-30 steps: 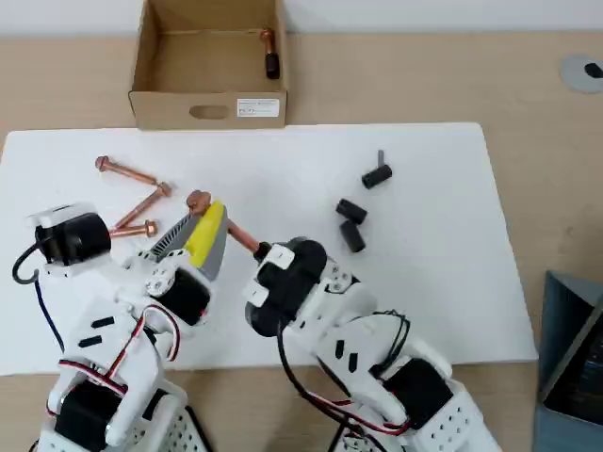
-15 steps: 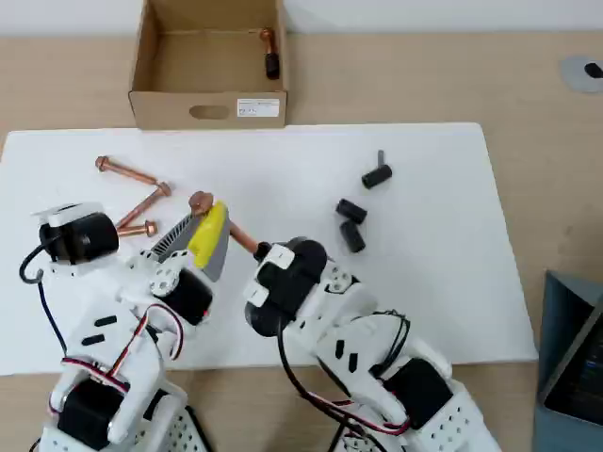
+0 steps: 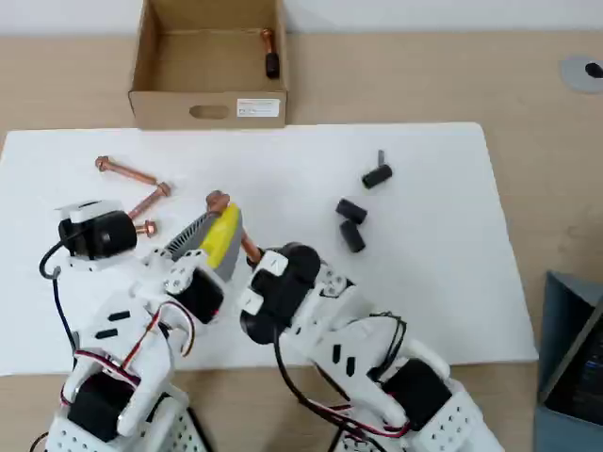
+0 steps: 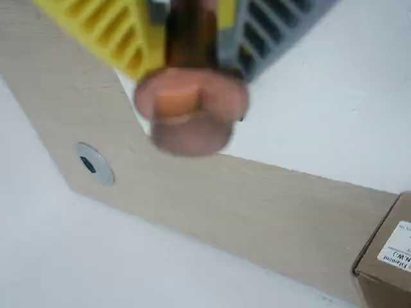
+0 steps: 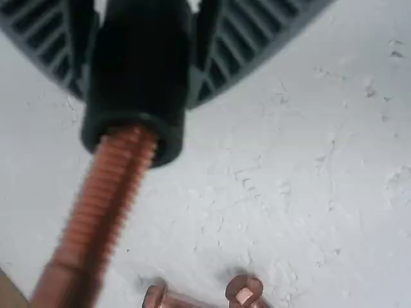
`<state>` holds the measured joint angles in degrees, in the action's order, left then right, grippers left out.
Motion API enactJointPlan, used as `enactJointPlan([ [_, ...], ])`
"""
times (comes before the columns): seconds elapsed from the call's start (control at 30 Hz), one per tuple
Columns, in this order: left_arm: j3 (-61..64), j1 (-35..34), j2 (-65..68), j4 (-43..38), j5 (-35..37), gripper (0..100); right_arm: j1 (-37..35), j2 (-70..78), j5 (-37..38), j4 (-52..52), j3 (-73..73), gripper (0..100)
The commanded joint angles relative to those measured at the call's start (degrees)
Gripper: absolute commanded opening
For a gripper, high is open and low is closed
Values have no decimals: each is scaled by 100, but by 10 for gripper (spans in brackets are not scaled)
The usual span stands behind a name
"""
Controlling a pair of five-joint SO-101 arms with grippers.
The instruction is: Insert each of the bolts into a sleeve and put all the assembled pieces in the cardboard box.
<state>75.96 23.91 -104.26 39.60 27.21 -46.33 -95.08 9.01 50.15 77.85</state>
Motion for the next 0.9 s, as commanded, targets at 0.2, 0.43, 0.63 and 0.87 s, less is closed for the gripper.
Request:
enactJointPlan([
  [0.2,-651,686,-22,1196,-281,2,-127,-84,44,-149,-57,9],
  [0.43,-782,862,-22,1758,-281,2,-127,-92,44,-149,-84,9],
  [0.63,-352,1125,-22,1908,-281,2,-127,-92,44,-149,-154,9],
  [0.87,-229,1143,-22,1925,-844,33,-127,-92,44,-149,-154,9],
])
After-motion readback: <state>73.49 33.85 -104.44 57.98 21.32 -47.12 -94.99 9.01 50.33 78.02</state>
